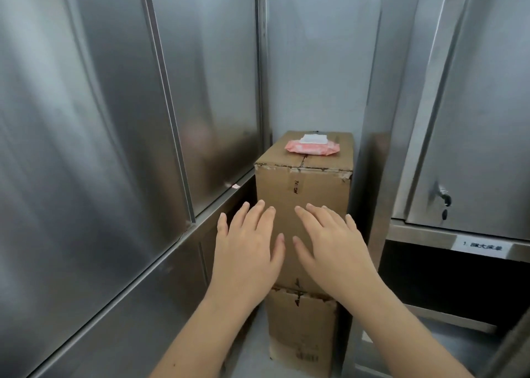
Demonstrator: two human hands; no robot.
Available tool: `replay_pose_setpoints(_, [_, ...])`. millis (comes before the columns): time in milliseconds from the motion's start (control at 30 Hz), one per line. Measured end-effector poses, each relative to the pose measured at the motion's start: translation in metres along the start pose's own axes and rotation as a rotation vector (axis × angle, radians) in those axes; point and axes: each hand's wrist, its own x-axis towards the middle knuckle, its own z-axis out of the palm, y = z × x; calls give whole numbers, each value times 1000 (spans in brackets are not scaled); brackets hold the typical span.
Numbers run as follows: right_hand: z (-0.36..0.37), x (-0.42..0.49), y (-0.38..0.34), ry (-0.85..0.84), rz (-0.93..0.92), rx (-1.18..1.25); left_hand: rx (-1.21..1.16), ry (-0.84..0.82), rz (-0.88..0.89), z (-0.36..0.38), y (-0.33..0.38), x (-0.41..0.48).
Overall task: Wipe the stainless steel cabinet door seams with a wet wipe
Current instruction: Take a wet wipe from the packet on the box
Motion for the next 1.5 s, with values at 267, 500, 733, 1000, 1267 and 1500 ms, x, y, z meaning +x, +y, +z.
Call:
replay_pose_setpoints(267, [6,92,77,60,9,2,14,21,9,57,22,104])
replay_pose_setpoints(500, [25,137,117,58,31,29,-14,-25,49,104,34,157])
replay_pose_setpoints(733, [55,179,146,29,94,-18,-69,-80,83,150,27,210])
replay_pose_setpoints(1000, [84,265,153,58,157,-89,-165,-51,175,197,-10,297])
replay_pose_setpoints(1267, [107,357,154,86,222,-178,-201,-41,272,228,-49,388])
replay_pose_setpoints(1500, [123,392,171,71,242,-184,-173,-108,327,261,-58,430])
